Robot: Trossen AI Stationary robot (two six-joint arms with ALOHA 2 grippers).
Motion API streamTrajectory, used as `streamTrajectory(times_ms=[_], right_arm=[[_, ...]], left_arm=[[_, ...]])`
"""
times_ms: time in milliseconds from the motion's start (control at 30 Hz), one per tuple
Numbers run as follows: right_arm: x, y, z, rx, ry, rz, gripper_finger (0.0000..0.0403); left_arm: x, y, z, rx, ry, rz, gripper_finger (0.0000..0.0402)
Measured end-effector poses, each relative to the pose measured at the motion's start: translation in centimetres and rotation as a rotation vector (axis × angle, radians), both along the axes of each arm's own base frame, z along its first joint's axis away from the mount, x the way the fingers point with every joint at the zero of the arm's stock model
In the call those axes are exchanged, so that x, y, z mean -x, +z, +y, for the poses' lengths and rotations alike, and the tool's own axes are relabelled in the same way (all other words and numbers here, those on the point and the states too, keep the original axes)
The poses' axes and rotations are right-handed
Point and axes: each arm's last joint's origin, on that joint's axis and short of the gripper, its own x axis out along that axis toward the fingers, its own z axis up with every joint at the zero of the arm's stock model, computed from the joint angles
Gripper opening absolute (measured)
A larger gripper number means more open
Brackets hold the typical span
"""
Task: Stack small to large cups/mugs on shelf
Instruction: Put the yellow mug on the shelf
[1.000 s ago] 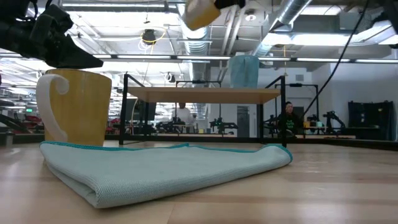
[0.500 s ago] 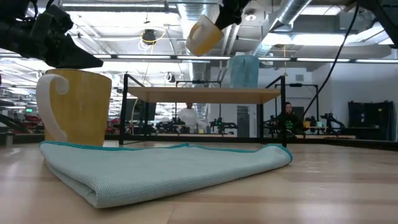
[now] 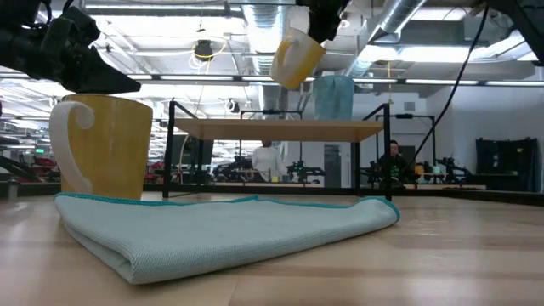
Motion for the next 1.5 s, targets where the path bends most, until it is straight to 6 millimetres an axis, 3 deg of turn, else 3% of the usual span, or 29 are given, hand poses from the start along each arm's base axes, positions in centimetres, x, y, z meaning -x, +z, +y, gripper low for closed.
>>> streamTrajectory(times_ms=[367,667,900,1133,1500], right_arm=[[-2.1,-0.3,2.1,0.037,0.111,-0.029,0.0017],[-3.2,-2.1,0.6,0.031,0.074,0.014,0.0017],[-2.6,-2.6,-0.9,0.029,0.031,0.054,0.0016],[-3.1,-3.6,-1.1,0.038,0.087,0.104,0.0016],[-3.2,-3.5,-0.8,0.047,0.109,0.105,0.0016]], left_arm=[[0.0,0.0,0.0,-0.003,0.0,0.001,0.0],[0.0,0.0,0.0,-0.004,0.006,0.001,0.0],[0.0,0.0,0.0,0.0,0.007,-0.001,0.0],[0.0,0.0,0.0,-0.001,0.007,-0.001,0.0],[0.0,0.0,0.1,-0.008,0.033,0.0,0.0]])
